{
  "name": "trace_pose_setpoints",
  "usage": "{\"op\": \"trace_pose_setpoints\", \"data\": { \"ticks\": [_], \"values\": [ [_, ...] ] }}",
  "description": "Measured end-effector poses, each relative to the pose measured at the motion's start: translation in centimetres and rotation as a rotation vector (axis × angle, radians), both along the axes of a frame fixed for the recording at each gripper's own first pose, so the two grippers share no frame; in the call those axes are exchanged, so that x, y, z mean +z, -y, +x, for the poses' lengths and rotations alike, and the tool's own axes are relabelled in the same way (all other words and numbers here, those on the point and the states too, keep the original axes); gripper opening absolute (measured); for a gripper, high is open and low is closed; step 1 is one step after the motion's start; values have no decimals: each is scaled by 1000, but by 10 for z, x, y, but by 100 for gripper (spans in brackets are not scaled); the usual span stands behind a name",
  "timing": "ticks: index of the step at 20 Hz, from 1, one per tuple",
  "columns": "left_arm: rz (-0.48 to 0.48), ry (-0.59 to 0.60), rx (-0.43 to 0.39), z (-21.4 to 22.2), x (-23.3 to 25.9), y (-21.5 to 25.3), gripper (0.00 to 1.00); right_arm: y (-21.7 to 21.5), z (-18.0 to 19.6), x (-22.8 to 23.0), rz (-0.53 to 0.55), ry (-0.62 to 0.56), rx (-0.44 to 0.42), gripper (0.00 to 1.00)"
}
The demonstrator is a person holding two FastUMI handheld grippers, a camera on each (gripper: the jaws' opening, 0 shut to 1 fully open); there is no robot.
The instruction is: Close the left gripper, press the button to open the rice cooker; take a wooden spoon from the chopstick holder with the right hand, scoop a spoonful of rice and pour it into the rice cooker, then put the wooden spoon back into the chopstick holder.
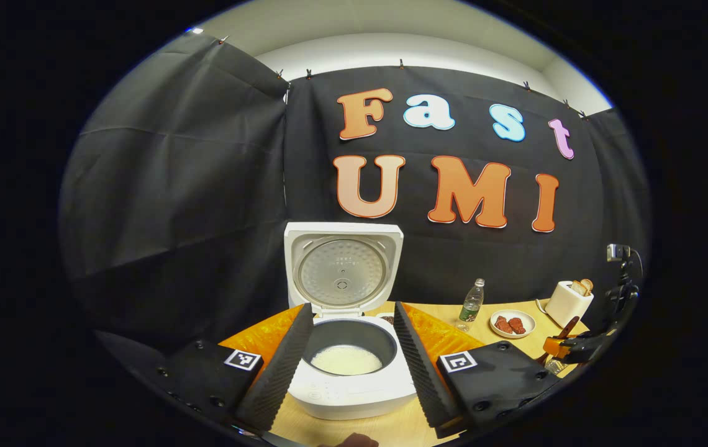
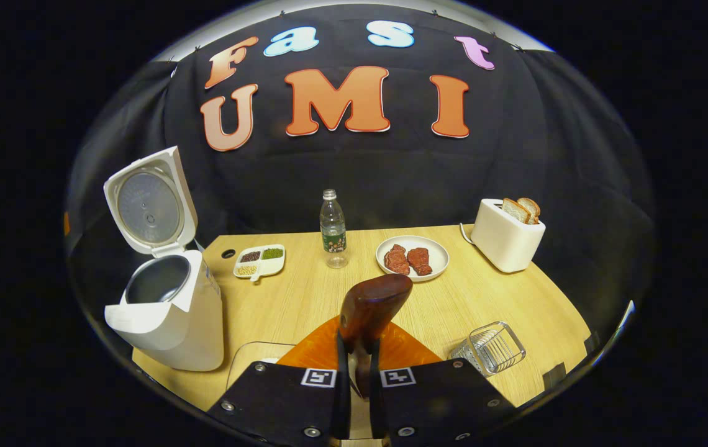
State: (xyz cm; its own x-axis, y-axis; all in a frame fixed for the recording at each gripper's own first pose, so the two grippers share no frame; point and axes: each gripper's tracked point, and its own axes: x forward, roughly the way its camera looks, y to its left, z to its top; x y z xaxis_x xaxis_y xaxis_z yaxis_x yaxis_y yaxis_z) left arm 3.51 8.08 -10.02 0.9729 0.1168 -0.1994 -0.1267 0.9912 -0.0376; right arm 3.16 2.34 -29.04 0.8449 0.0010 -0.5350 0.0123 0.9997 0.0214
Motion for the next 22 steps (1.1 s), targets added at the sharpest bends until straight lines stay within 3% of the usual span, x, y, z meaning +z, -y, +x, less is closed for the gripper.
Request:
{"op": "trace_pose_setpoints", "data": {
  "ticks": [6, 8, 11, 12, 13, 16, 19, 20, 22],
  "values": [
    [5, -22, -1, 1, -8, -21, 94, -7, -12, -52, -135, -23, 0, 12],
    [11, -28, -5, 5, -11, -24, 94, -10, -11, -51, -204, 38, 23, 12],
    [2, -52, -19, 10, -18, -23, 94, -29, -19, -56, -243, 38, 61, 12],
    [0, -56, -21, 12, -19, -25, 89, -33, -22, -56, -242, 38, 62, 11],
    [-1, -59, -23, 14, -20, -25, 94, -39, -24, -58, -223, 30, 63, 7],
    [1, -66, -28, 15, -24, -26, 89, -52, -28, -59, -146, 11, 50, 12],
    [0, -71, -24, 13, -27, -31, 94, -63, -31, -59, -38, -35, 21, 11],
    [0, -73, -21, 12, -28, -32, 89, -66, -32, -60, 1, -52, 8, 11],
    [-4, -75, -13, 11, -29, -37, 94, -73, -33, -63, 70, -92, 0, 11]
  ]
}}
